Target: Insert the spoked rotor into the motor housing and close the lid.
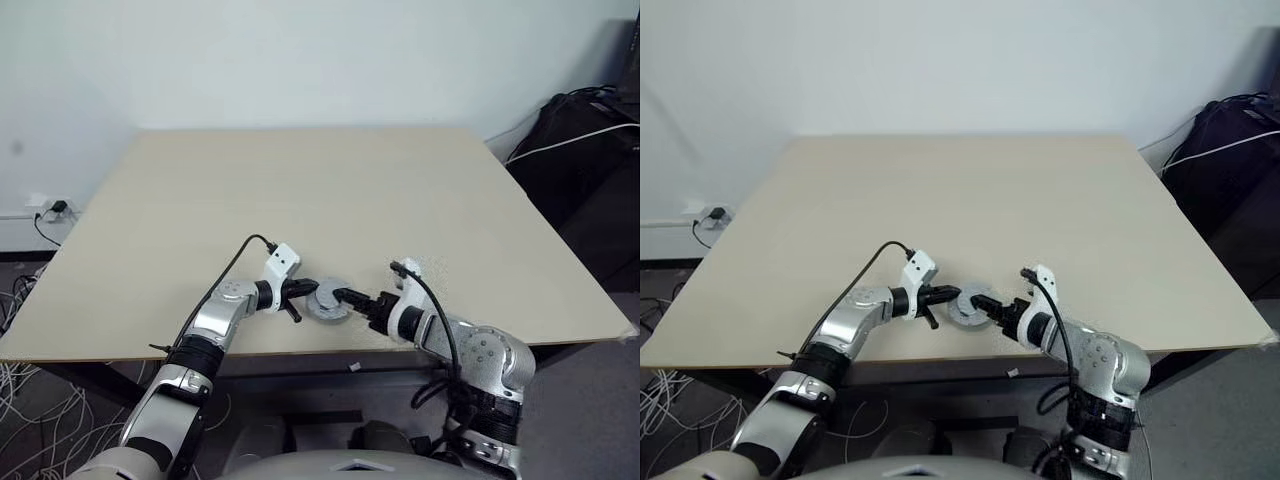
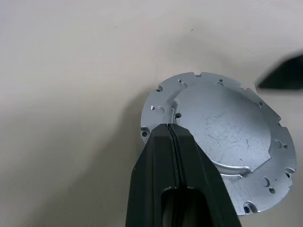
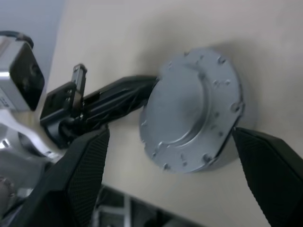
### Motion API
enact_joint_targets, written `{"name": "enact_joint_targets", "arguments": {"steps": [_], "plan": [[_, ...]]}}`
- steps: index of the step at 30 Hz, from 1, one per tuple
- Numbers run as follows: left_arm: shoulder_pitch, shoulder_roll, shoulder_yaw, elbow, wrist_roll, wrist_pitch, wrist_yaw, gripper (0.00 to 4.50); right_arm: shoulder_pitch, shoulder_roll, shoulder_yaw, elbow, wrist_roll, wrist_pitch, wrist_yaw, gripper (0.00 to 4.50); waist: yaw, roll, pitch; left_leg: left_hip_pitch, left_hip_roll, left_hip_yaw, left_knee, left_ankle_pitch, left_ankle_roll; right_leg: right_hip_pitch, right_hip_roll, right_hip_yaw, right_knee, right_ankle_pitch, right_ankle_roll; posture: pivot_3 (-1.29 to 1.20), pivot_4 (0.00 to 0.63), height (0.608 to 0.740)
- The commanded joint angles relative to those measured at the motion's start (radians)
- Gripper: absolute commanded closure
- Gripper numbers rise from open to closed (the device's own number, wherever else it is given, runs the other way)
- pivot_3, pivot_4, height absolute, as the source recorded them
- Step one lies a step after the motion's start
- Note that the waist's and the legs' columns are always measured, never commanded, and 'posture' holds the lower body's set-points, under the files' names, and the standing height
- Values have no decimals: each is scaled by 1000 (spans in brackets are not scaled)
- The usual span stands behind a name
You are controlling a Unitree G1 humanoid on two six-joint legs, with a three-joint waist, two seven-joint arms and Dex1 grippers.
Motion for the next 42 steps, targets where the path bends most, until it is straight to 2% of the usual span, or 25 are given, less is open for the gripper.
{"name": "enact_joint_targets", "arguments": {"steps": [1,13,33,42], "plan": [[10,-2,-24,37,24,14,2,4500,-23,57,-26,-19,10,34,-38,37,-1,0,0,0,0,0,0,0,0,0,0,0,0,0,0,0,0,740],[19,8,-17,27,21,13,2,4500,-23,54,-29,25,11,19,-71,37,-3,0,-1,1,0,0,0,0,0,0,3,-3,0,0,0,0,0,740],[18,7,-10,24,15,5,0,4500,-73,148,-88,200,50,-137,-143,37,-11,0,-1,2,0,0,1,3,5,2,9,-4,1,0,1,0,0,740],[22,6,-7,20,15,6,-1,4500,-61,142,-44,222,70,-164,-166,37,-16,0,-1,2,0,1,1,3,5,2,9,-3,1,0,1,0,0,740]]}}
